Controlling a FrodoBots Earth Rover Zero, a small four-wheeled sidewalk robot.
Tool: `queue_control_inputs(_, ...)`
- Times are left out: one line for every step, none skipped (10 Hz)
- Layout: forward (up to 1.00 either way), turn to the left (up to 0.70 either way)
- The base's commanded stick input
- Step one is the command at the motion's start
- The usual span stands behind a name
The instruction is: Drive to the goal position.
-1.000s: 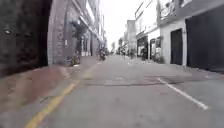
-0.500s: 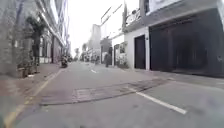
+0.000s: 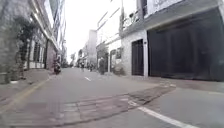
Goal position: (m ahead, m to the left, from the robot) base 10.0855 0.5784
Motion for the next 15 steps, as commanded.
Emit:
queue_control_inputs(1.0,0.0)
queue_control_inputs(1.0,0.0)
queue_control_inputs(1.0,0.0)
queue_control_inputs(1.0,0.0)
queue_control_inputs(1.0,0.0)
queue_control_inputs(1.0,0.19)
queue_control_inputs(1.0,0.37)
queue_control_inputs(1.0,0.4)
queue_control_inputs(1.0,0.4)
queue_control_inputs(1.0,0.4)
queue_control_inputs(1.0,0.4)
queue_control_inputs(1.0,0.4)
queue_control_inputs(1.0,0.4)
queue_control_inputs(1.0,0.4)
queue_control_inputs(1.0,0.4)
